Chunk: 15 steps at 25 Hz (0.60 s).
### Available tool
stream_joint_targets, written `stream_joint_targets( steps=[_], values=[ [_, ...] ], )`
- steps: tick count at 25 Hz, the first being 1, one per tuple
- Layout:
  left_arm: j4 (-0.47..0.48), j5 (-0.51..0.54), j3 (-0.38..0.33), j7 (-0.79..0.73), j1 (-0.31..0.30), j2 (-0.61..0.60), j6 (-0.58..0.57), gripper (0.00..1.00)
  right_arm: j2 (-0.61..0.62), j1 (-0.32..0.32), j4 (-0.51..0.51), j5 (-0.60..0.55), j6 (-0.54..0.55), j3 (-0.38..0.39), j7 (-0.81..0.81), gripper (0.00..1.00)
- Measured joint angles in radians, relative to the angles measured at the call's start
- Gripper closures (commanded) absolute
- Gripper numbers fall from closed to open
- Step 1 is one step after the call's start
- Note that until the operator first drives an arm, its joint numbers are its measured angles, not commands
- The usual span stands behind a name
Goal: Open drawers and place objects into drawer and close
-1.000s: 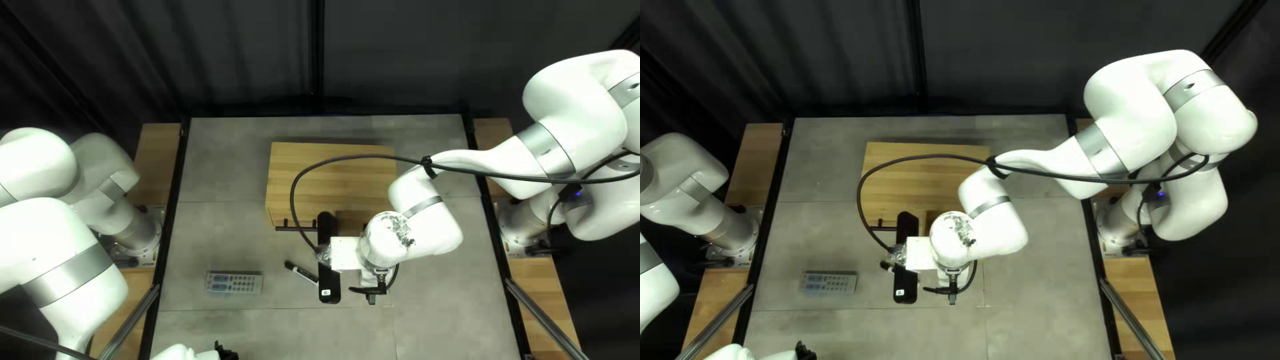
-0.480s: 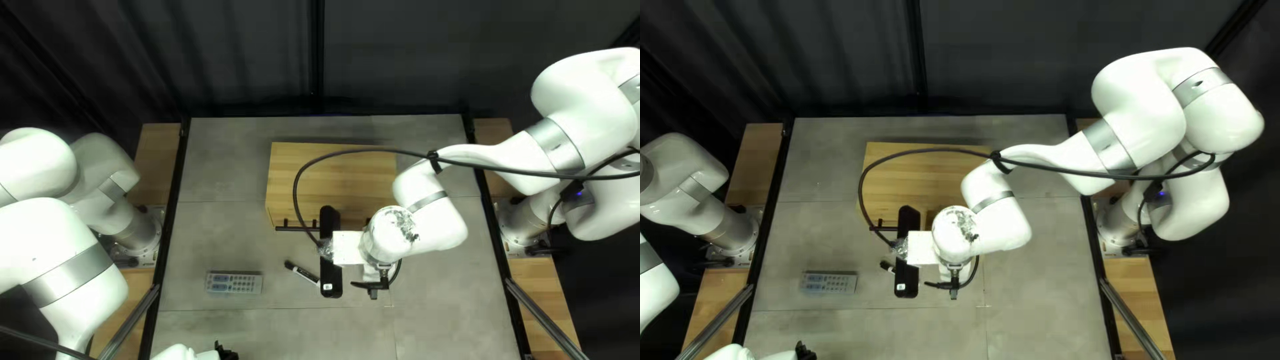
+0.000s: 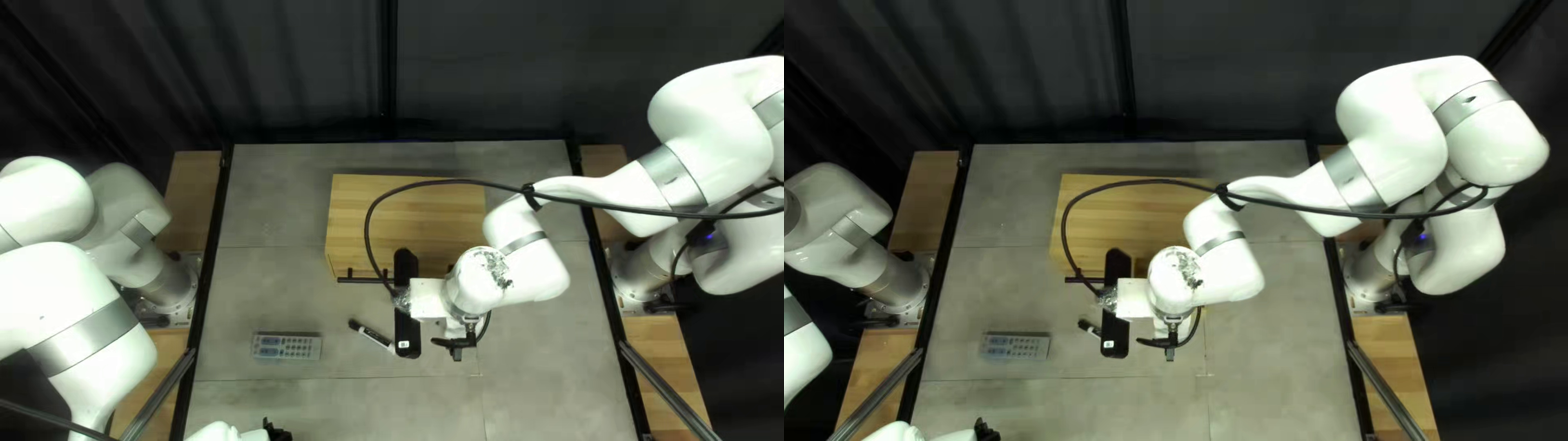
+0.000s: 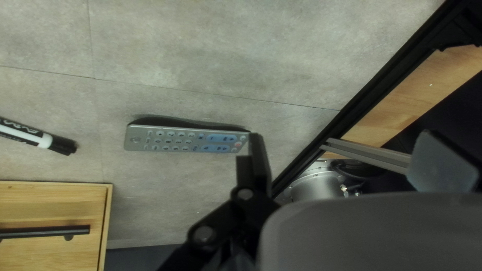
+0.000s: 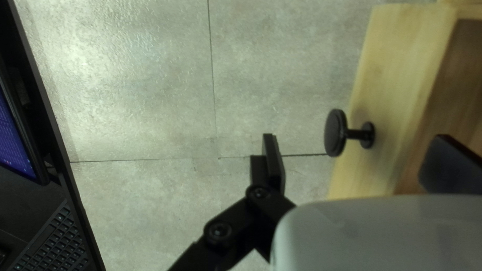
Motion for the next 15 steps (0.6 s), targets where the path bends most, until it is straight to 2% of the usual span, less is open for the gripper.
stream_joint_targets(
  steps=[15],
  values=[
    [0.000,0.000,0.000,0.000,0.000,0.000,0.000,0.00,-0.002,0.011,0.026,0.002,0.028,0.010,0.000,0.00]
  ],
)
